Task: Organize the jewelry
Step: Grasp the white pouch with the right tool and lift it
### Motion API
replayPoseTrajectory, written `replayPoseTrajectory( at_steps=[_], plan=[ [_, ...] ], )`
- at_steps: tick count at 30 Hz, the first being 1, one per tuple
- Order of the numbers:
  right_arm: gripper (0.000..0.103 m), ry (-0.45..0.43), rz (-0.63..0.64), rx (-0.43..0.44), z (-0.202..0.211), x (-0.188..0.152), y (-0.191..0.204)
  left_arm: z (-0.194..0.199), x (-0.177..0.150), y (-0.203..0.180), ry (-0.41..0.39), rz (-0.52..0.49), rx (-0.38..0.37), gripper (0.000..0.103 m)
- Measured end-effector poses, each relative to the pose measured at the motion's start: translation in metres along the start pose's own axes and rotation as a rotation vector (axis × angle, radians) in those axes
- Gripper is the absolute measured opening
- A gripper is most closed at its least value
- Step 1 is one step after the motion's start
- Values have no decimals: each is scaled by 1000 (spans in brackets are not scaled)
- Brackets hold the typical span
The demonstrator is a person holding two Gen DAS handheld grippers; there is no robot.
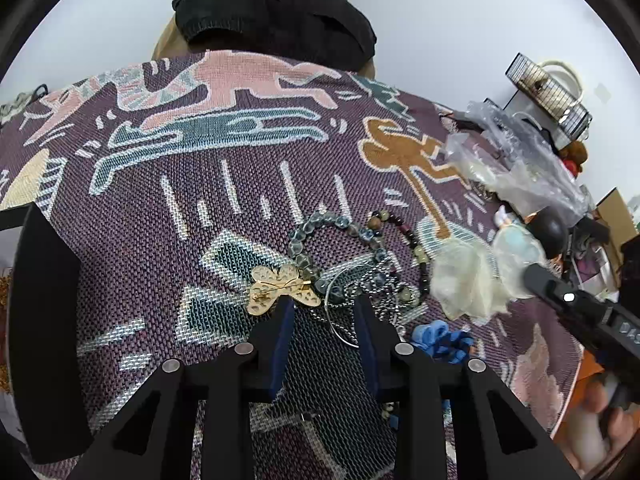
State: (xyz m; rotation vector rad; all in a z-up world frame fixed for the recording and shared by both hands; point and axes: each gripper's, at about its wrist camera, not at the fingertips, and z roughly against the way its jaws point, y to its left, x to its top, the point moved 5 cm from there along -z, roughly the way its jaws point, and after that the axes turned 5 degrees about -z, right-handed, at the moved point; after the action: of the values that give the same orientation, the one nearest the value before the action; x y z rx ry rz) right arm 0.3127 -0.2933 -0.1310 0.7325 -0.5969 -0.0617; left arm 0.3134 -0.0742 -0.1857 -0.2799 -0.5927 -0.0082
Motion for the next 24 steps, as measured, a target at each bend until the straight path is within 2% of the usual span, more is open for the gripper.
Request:
replayPoseTrajectory(
  at_steps=[3, 5, 6, 7, 14, 24],
  plan=[
    [3, -13, -5, 0, 5, 2, -1, -3, 0, 0, -2, 1, 12, 27],
    [3, -16, -6, 2, 7, 2, -1, -5, 1, 1, 0, -4, 23, 18],
    [3, -17, -6, 2, 7, 2, -1, -6, 1, 1, 2, -5, 23, 6],
    [3, -17, -6, 2, 7, 2, -1, -7, 2, 1, 5, -4, 14, 3],
    [3, -19, -5, 0, 11, 0, 1, 14, 7, -6, -60, -27, 11, 1],
    [3, -41, 28, 18, 23, -4, 22, 70, 19, -5, -171, -28, 3, 1]
  ],
)
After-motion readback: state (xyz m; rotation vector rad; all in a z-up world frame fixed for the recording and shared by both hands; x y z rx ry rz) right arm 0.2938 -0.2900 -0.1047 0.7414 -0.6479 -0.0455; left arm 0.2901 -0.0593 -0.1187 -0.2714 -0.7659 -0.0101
